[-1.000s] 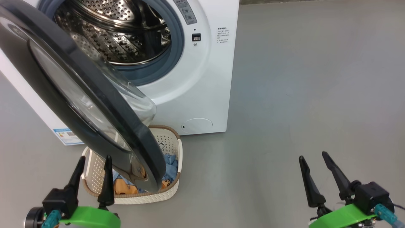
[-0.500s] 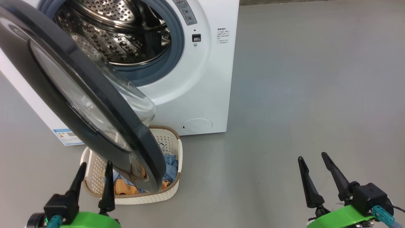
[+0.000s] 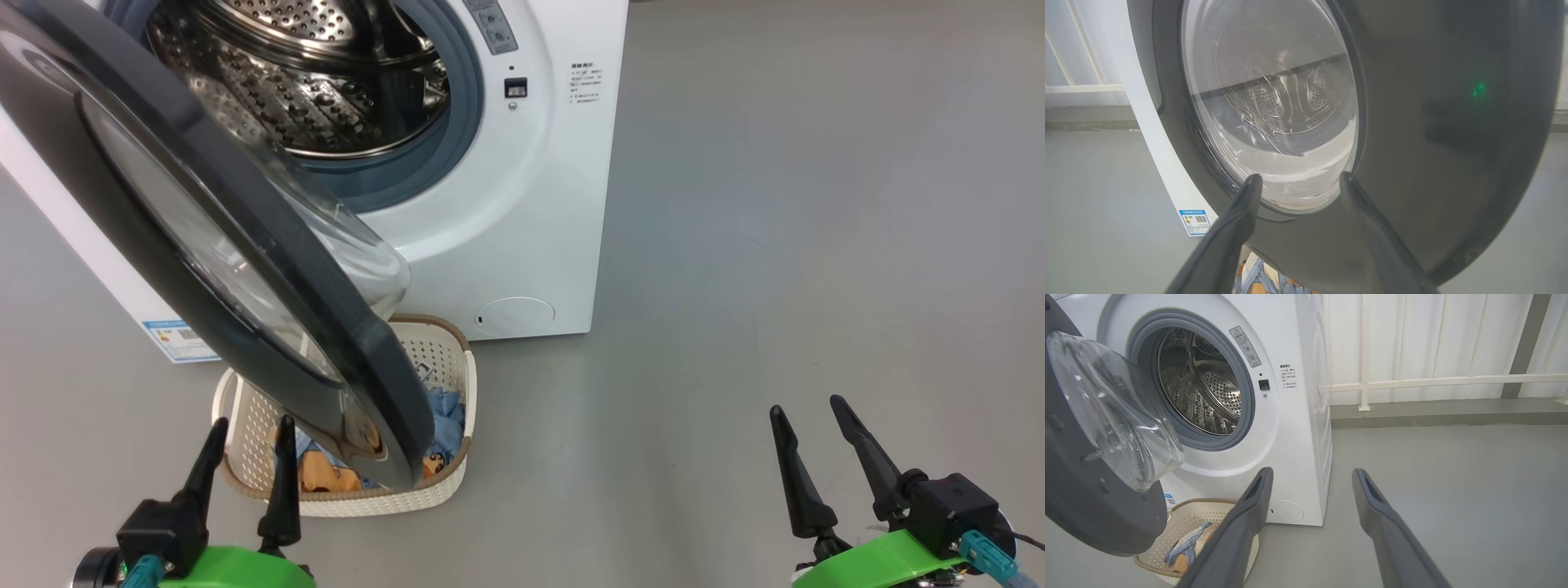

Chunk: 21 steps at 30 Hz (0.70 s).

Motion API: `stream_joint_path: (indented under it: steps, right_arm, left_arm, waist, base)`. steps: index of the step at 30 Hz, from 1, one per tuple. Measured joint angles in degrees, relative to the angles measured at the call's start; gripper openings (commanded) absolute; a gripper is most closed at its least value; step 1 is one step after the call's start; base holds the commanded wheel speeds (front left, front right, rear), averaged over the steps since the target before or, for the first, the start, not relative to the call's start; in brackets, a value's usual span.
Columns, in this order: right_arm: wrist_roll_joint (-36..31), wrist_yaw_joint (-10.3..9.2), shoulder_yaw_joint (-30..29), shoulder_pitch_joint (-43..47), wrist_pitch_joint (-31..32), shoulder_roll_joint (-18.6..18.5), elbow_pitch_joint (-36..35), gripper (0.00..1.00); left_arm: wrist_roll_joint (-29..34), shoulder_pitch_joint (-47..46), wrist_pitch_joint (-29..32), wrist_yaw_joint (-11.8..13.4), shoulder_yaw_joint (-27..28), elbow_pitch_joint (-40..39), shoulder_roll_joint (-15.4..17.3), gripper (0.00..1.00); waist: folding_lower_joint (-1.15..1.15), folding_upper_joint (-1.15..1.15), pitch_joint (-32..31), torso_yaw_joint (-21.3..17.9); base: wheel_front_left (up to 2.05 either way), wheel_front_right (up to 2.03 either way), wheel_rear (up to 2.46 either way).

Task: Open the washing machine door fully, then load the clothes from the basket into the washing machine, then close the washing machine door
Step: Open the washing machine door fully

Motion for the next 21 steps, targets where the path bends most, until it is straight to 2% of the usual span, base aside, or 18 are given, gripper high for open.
stream_joint_path:
  steps: [5,6,7,15,21]
  right_arm:
    - [0.0,0.00,-0.5,0.0,0.0,0.0,0.1,1.00]
    - [0.0,0.00,-0.5,0.0,0.0,0.0,0.2,1.00]
    - [0.0,0.00,-0.5,0.0,0.0,0.0,0.2,1.00]
    - [0.0,0.00,-0.7,0.0,0.0,0.1,0.3,1.00]
    - [-0.3,0.00,-1.0,0.0,0.0,0.2,0.6,1.00]
  left_arm:
    - [0.0,0.0,0.0,-0.1,-0.1,0.0,0.0,1.00]
    - [-0.2,0.0,0.0,-0.3,-0.2,0.1,0.0,0.40]
    - [-0.6,0.0,0.0,-0.5,-0.2,0.3,0.0,0.00]
    - [-1.7,0.0,0.0,-0.9,-0.3,0.3,0.0,0.00]
    - [-2.7,-0.6,0.0,-0.6,1.5,-6.1,0.0,0.00]
  waist:
    - [0.00,0.00,0.2,0.2]
    - [0.00,0.00,0.2,0.2]
    - [0.00,0.00,0.2,0.3]
    - [0.00,0.00,0.0,0.4]
    - [0.00,0.00,-0.4,0.6]
  base:
    - [0.00,0.00,0.00]
    - [0.00,0.00,0.00]
    - [0.00,0.00,0.00]
    - [0.00,0.00,0.00]
    - [0.00,0.00,0.00]
